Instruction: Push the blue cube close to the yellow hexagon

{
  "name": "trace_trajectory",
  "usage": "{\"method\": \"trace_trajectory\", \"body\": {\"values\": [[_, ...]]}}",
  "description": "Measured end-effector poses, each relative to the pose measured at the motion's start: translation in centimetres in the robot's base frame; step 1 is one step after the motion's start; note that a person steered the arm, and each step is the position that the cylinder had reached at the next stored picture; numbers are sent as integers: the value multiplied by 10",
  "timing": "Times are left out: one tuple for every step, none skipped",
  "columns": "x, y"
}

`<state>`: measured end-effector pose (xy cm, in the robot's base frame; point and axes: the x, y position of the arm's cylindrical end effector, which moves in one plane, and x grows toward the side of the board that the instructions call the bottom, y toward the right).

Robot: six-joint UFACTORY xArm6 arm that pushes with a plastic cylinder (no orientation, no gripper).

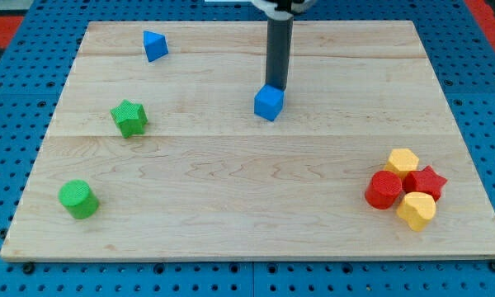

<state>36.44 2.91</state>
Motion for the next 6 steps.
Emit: {"method": "trace_trajectory", "body": {"values": [[5,-53],[35,-42],[40,30],[23,30],[43,69],[89,106]]}}
